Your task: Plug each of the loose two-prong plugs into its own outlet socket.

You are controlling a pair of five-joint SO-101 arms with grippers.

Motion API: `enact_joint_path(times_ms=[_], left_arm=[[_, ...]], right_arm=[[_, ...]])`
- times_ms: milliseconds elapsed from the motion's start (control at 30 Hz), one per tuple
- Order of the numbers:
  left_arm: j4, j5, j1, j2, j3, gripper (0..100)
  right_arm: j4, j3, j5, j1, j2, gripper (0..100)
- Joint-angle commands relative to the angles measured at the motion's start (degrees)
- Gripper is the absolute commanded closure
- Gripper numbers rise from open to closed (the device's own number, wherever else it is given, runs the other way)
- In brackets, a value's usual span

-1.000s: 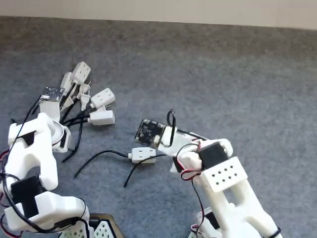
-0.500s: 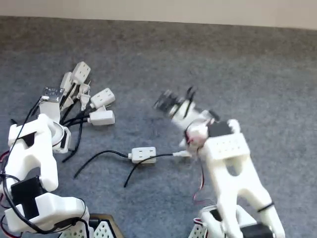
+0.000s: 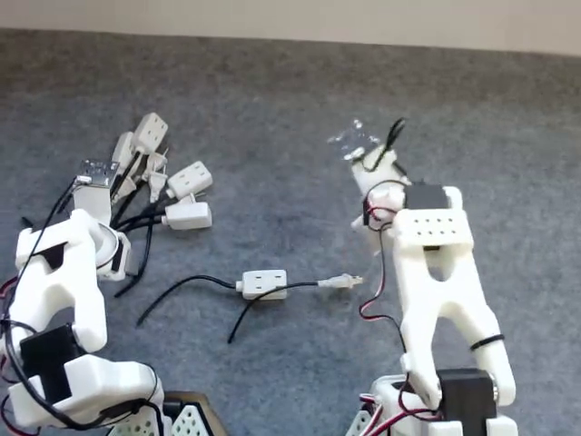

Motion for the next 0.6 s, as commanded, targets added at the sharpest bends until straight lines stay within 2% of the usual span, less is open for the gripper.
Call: enact_joint_path(times_ms=[0, 100, 267, 567], left_arm=[[-0.7, 0.44, 1.45, -0.13, 0.75, 78], [-0.7, 0.44, 1.45, -0.13, 0.75, 78], [-0.7, 0.44, 1.63, -0.13, 0.84, 78], [-0.7, 0.44, 1.54, -0.13, 0.84, 78]], right_arm=[[0.66, -2.77, 0.44, -0.92, -1.27, 62.7], [-1.71, -3.21, -7.47, 1.45, -0.92, 62.7], [0.57, -3.03, -5.1, 1.1, -1.19, 62.7], [0.22, -3.03, -5.36, 1.01, -0.75, 62.7]])
